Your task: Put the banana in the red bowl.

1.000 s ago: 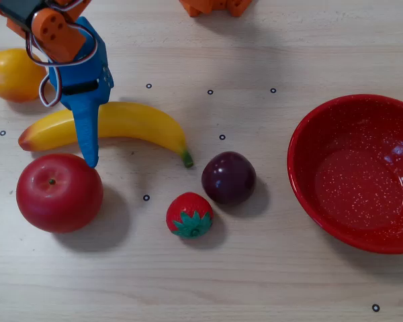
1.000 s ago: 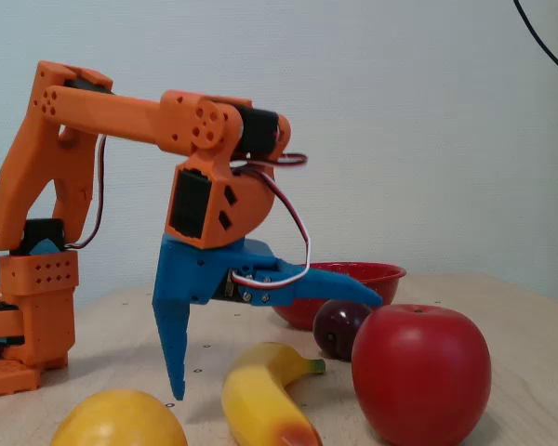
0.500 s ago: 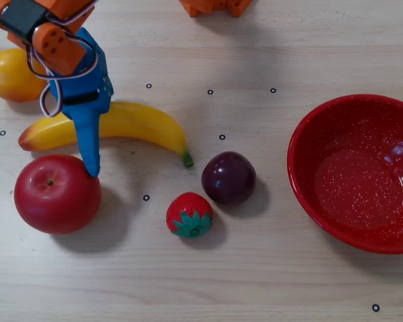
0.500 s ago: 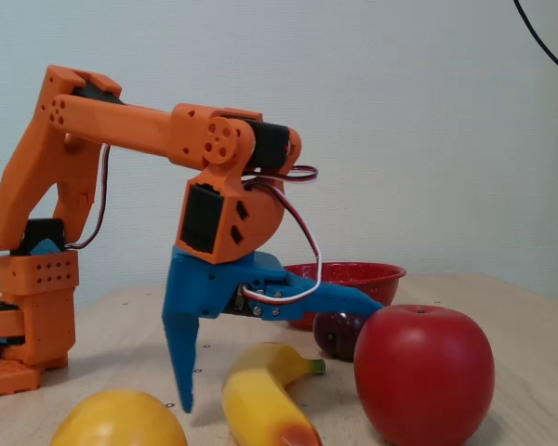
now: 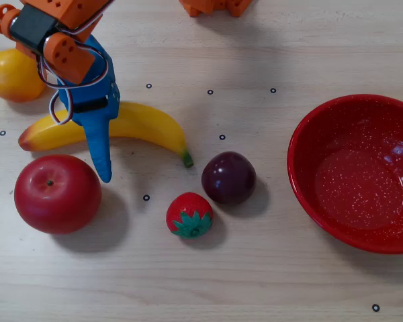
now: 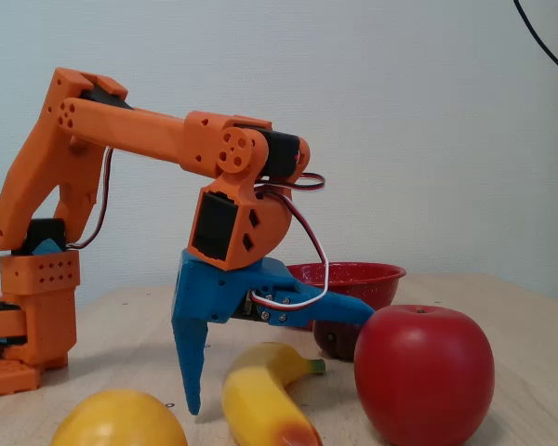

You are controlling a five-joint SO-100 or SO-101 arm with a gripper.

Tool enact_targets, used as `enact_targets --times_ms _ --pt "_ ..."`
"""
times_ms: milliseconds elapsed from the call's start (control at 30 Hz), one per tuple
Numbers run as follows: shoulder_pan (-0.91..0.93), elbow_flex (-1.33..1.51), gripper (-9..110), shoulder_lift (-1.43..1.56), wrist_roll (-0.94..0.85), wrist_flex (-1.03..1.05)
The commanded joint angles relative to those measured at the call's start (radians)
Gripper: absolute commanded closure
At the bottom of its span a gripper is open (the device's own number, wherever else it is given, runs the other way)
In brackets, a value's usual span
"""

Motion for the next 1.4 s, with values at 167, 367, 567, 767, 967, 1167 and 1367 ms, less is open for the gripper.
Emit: enact_targets --times_ms 167,367,567,767,967,1167,1367 --pt "0.002 -0.08 25 0.04 -0.006 -0.029" --pt "-0.012 -0.08 29 0.041 0.012 -0.035" --pt "-0.021 -0.077 32 0.048 0.029 -0.032" --pt "-0.028 -0.072 38 0.054 0.046 -0.028" --pt "-0.037 -0.066 48 0.06 0.075 -0.034" --pt "-0.052 -0.058 56 0.06 0.107 -0.041" --pt "-0.06 -0.046 60 0.061 0.127 -0.041"
